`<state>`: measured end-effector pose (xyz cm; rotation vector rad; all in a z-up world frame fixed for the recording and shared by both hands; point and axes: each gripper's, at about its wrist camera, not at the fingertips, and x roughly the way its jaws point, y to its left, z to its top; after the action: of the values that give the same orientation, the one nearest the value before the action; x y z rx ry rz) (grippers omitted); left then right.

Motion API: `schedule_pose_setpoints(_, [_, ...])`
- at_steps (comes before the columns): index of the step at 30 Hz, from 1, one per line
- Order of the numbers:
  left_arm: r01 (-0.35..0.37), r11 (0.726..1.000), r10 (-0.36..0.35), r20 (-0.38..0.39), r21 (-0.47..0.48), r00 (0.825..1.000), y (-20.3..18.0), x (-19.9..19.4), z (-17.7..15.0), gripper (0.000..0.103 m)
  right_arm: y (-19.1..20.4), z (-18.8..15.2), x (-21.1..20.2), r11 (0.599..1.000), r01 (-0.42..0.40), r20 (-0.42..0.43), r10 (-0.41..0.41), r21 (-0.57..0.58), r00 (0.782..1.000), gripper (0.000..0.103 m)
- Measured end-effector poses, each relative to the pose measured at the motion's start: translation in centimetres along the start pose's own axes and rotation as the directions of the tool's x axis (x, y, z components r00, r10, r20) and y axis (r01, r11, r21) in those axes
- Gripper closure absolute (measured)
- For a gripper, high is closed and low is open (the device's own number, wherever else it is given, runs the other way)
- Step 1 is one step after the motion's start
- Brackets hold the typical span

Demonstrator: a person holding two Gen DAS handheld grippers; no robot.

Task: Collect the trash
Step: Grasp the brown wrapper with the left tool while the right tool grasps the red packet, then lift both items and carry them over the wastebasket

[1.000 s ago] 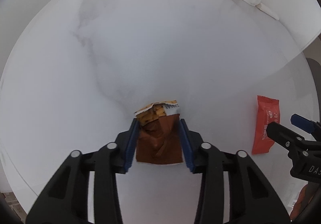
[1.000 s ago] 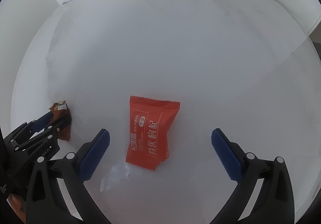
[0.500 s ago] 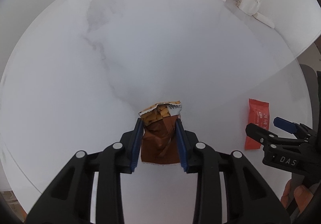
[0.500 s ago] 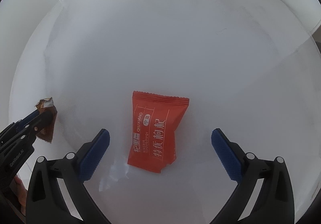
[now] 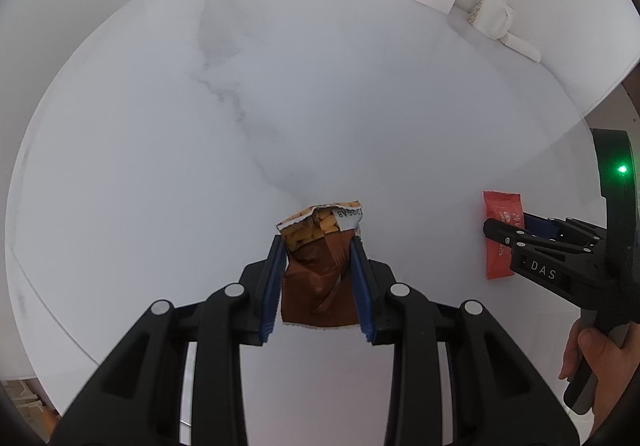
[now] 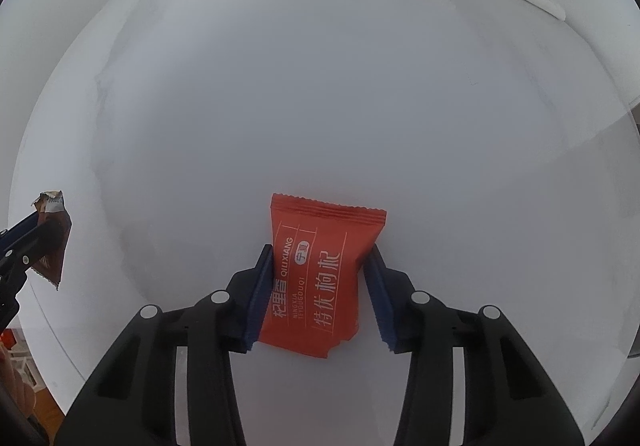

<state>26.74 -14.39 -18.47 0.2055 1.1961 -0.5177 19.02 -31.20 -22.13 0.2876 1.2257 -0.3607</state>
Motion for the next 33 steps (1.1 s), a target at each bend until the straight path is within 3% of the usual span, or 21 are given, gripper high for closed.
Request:
schedule_pose_setpoints(7, [-0.002,1.0,0.002,0.008,-0.011,1.0,0.9,-1.8,-1.5,0.071,0.4,-0.5,-0.8,0.999,-0.027,0.01,0.028,-0.047,1.0,0.059])
schedule_pose_setpoints(18, [0.023,0.998,-0.021,0.041,-0.057,0.999,3.1,-6.8,-5.8,0.071,3.3,-2.3,-6.4,0.975,-0.112,0.056,0.125,-0.194,0.991,0.059])
schedule_pose_setpoints(25, [-0.04,0.992,0.048,0.064,-0.122,0.997,5.8,-12.7,-12.6,0.071,9.4,-7.2,-9.8,0.916,-0.205,0.037,0.231,-0.345,0.972,0.059])
schedule_pose_setpoints(33, [-0.101,0.973,0.107,0.018,-0.206,0.994,9.5,-16.8,-20.8,0.071,17.7,-13.7,-10.8,0.838,-0.274,-0.052,0.284,-0.473,0.957,0.059])
